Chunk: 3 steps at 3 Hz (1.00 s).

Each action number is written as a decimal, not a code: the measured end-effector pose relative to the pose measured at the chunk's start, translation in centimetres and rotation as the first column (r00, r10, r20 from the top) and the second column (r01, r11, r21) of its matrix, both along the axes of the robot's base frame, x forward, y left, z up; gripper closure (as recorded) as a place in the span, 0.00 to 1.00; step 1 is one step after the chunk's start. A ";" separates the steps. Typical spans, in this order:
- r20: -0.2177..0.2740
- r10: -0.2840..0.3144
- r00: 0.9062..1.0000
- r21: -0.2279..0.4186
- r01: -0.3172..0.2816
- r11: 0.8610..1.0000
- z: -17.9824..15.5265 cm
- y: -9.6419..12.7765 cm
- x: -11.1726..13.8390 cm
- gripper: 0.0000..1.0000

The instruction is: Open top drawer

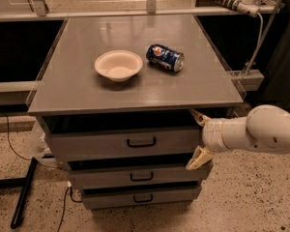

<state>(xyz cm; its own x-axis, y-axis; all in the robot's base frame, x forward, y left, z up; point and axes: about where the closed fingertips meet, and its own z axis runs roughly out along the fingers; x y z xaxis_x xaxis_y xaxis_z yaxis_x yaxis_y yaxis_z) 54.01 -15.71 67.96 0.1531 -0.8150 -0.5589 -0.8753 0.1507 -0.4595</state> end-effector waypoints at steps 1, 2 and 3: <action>0.010 0.023 1.000 -0.024 -0.023 0.999 -1.9 -0.8 0.9 0.00; -0.022 0.016 1.000 -0.013 -0.016 1.000 -3.2 -1.9 1.5 0.00; -0.022 0.016 1.000 -0.013 -0.016 1.000 -2.9 -1.9 1.5 0.19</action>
Offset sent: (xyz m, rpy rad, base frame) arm 0.0285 -0.0481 -0.0612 0.0093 0.0896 -0.0087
